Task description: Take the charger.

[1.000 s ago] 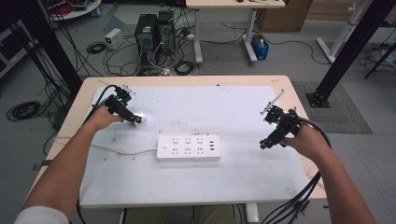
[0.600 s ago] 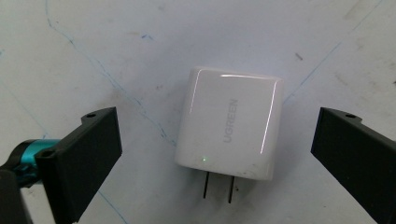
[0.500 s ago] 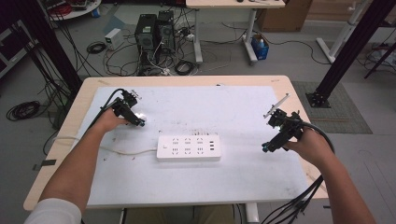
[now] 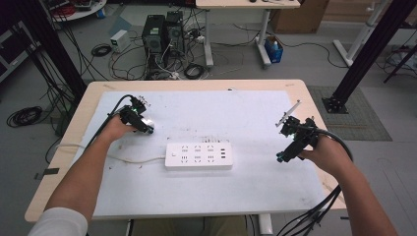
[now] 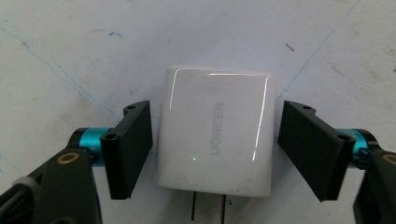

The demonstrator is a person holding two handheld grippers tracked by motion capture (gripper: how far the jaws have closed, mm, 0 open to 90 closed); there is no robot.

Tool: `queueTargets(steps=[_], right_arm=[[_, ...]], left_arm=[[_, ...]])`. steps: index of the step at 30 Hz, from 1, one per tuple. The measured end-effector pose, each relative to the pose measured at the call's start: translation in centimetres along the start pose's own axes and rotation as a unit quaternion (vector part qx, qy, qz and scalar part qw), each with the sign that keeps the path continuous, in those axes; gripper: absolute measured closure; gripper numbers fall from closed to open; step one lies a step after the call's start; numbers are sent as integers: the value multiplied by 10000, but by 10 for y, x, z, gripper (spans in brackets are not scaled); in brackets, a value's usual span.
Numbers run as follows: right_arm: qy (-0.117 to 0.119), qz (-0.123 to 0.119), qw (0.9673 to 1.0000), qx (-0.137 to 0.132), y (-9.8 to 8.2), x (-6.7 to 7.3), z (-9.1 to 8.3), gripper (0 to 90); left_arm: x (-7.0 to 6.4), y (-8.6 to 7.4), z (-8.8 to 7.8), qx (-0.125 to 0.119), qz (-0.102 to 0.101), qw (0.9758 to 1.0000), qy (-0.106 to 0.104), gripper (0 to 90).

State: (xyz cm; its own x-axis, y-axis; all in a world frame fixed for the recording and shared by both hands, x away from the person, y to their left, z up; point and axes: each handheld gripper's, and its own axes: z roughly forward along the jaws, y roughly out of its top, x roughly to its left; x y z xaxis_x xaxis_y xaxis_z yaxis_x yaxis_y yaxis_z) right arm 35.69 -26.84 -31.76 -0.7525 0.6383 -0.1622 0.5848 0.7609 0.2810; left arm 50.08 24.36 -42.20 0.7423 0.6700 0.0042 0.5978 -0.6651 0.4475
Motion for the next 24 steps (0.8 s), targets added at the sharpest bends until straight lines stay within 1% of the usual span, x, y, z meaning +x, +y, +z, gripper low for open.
queueTargets(steps=[3,4,6,8,9,10,13,14,15,16,17,18,19,20,21,22,24], right_arm=[[-2,0,10000,-11,1,1,-2,11],[19,12,10000,-26,1,1,-2,12],[27,-51,10000,-25,2,3,-3,14],[38,-46,10000,-13,2,4,-2,15],[37,-67,10000,-6,3,5,-1,15],[33,-96,9999,30,4,5,0,15],[39,-81,10000,22,5,6,1,15],[51,-80,10000,4,5,6,1,15],[34,-70,10000,7,5,6,2,15],[19,-100,9999,9,6,5,2,15],[16,-77,10000,3,6,5,3,15],[29,-64,10000,4,6,5,3,15],[24,-51,10000,9,6,5,3,15],[31,-88,10000,9,6,4,4,15],[49,-60,10000,-4,7,5,5,15],[76,-71,9999,3,7,4,5,15],[69,-73,9999,7,9,5,6,15]], left_arm=[[0,0,0,-2,-30,10000,-8,312],[1,0,-1,38,50,10000,-19,317],[0,-1,-1,-26,-15,10000,-30,326],[0,-1,-1,-29,-11,10000,-51,348],[1,-2,-3,-70,52,9999,-73,348],[0,-2,-3,-89,22,9999,-77,425],[-2,-2,-4,-28,84,10000,-15,425],[-3,-1,-4,-48,55,10000,10,425],[-3,-1,-4,-5,99,9999,42,425],[-5,-1,-5,-4,112,9999,71,425],[-6,-1,-6,-28,124,9999,66,426],[-8,-1,-7,-62,117,9999,52,426],[-9,0,-10,-68,158,9998,64,426],[-12,-1,-14,-118,143,9998,69,426],[-14,0,-18,-141,158,9997,84,425],[-17,0,-23,-200,139,9996,106,426],[-23,1,-35,-290,178,9994,101,425]])
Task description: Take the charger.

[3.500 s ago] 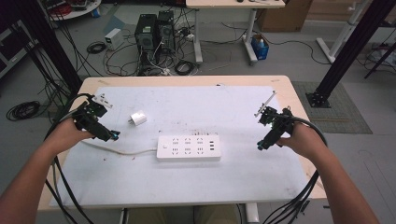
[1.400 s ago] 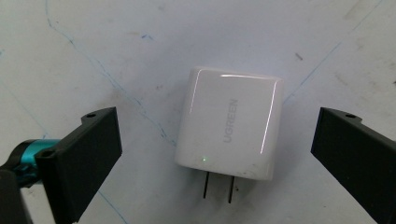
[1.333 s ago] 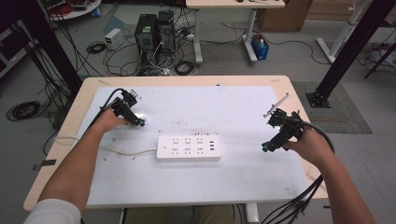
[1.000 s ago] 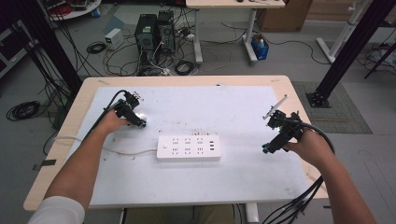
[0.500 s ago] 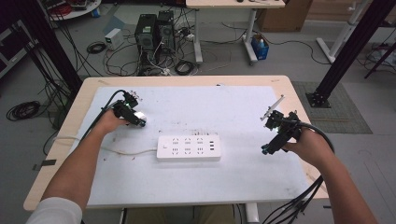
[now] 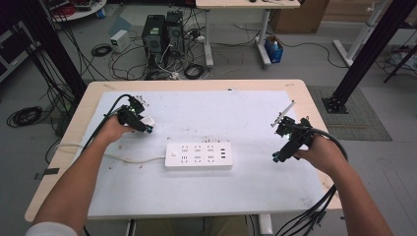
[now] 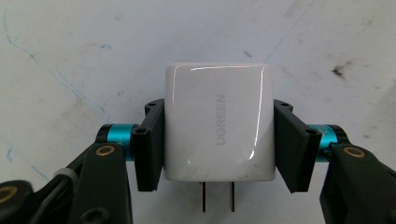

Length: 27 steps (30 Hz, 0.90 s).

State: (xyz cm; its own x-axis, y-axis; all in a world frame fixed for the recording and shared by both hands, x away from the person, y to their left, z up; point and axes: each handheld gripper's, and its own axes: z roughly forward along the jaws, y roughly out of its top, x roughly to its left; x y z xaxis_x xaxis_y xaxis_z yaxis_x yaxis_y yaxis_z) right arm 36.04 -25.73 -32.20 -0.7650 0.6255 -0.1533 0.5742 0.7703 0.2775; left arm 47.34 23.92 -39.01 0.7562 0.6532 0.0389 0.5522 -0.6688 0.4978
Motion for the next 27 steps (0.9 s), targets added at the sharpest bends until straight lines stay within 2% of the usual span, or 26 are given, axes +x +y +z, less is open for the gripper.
queueTargets(steps=[3,10,18,27], right_arm=[[-3,0,10000,-24,1,1,0,15],[49,-32,9999,-93,1,5,1,15],[56,-145,9998,-153,6,14,-2,15],[66,-189,9996,-176,9,16,-3,15]], left_arm=[[-10,2,-21,-244,-23,9997,19,426],[-33,0,-63,-557,-101,9983,132,425],[-48,-7,-87,-638,-15,9978,153,425],[-66,-7,-103,-676,374,9970,47,425]])
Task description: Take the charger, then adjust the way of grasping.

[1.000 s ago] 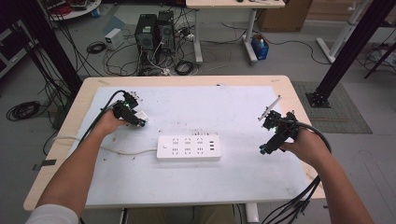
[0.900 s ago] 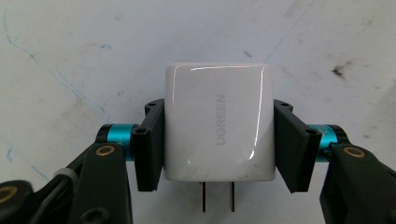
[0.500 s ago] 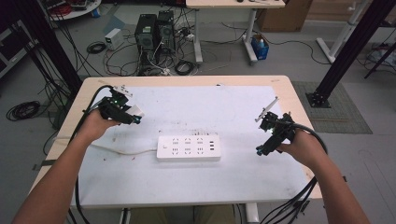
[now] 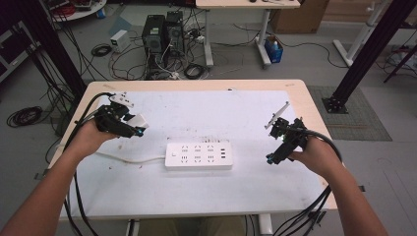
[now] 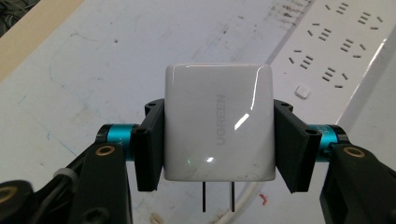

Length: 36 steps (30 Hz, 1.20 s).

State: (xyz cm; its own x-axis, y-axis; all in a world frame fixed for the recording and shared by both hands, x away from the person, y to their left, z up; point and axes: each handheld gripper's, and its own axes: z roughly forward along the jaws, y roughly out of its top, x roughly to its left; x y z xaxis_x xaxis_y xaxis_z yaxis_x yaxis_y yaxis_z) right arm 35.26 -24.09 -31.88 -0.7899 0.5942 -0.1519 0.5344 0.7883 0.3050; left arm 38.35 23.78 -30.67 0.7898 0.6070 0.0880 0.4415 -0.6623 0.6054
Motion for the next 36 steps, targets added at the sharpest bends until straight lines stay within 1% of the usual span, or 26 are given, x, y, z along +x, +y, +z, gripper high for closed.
queueTargets(steps=[1,2,4,5,8,9,10,13,17,20,23,24,29,30,32,33,34,36], right_arm=[[0,0,10000,0,0,0,0,15],[-7,-6,10000,12,0,0,0,15],[-4,-18,10000,25,3,1,2,15],[-1,5,10000,16,4,2,2,15],[6,-34,10000,-16,6,5,2,15],[16,-48,10000,-26,7,6,1,15],[15,-57,10000,-33,7,6,1,15],[18,-74,10000,-27,8,5,1,15],[3,55,9999,-143,10,3,0,15],[-27,192,9996,-228,11,3,-1,15],[41,406,9983,-412,14,4,-1,15],[58,474,9977,-484,16,6,-2,15],[72,496,9964,-689,27,15,0,15],[84,517,9961,-711,28,17,0,15],[184,570,9945,-864,32,21,0,15],[253,619,9931,-962,34,24,-1,15],[310,679,9919,-1032,36,27,-2,15],[395,720,9895,-1187,41,31,-3,15]], left_arm=[[0,0,0,0,0,10000,0,425],[-3,1,-2,-7,63,10000,2,425],[-4,2,-2,6,92,10000,-10,425],[-5,2,-3,-2,106,9999,-12,425],[-9,4,-4,-21,146,9999,-18,425],[-10,5,-5,-16,187,9998,-19,425],[-11,6,-5,-10,241,9997,-36,425],[-15,9,-2,-8,317,9994,-106,425],[-19,16,1,-13,419,9990,-173,425],[-25,23,2,-80,506,9984,-221,425],[-31,29,3,-148,606,9977,-269,425],[-33,30,4,-162,659,9973,-289,425],[-43,38,11,-221,869,9952,-403,425],[-46,39,14,-252,938,9942,-457,425],[-49,42,18,-279,1023,9930,-529,425],[-51,43,20,-318,1032,9925,-582,424],[-53,44,21,-317,1100,9914,-641,425],[-56,47,25,-378,1141,9899,-750,425]])
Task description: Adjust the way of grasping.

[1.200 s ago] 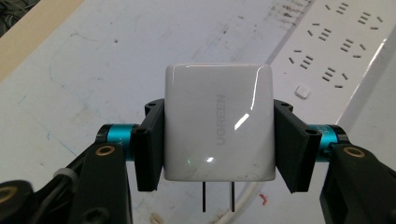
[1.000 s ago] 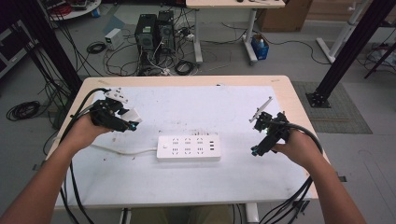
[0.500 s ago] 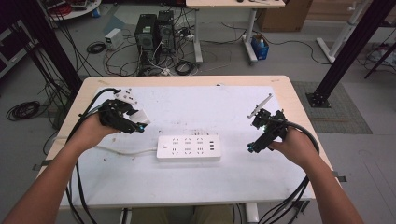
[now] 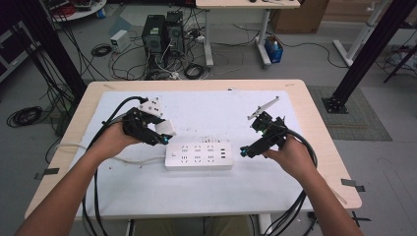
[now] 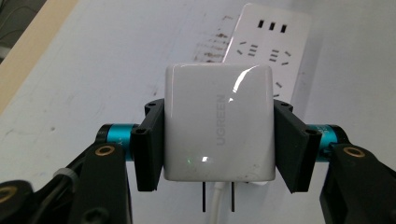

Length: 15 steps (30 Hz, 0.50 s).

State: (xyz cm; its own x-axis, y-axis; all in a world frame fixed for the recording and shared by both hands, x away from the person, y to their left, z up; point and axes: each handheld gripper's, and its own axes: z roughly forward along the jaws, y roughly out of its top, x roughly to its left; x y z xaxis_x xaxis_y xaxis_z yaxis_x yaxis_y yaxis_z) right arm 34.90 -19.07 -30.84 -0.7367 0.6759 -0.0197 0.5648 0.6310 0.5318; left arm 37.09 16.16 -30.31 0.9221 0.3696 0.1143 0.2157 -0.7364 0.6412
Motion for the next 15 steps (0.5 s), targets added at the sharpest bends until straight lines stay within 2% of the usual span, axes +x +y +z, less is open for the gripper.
queueTargets(steps=[2,4,8,11,13,15], right_arm=[[58,104,9999,-105,3,5,3,15],[106,118,9998,-135,6,10,6,15],[328,224,9991,-134,11,19,15,15],[570,362,9975,-189,13,21,20,15],[650,496,9962,-304,15,21,22,15],[805,702,9931,-492,17,19,23,15]], left_arm=[[-2,3,4,-55,77,9999,-104,425],[-5,6,7,-114,199,9996,-162,425],[-10,11,12,-341,310,9984,-341,425],[-13,15,18,-526,415,9966,-476,425],[-16,17,22,-683,537,9952,-460,425],[-17,19,26,-802,502,9935,-633,425]])
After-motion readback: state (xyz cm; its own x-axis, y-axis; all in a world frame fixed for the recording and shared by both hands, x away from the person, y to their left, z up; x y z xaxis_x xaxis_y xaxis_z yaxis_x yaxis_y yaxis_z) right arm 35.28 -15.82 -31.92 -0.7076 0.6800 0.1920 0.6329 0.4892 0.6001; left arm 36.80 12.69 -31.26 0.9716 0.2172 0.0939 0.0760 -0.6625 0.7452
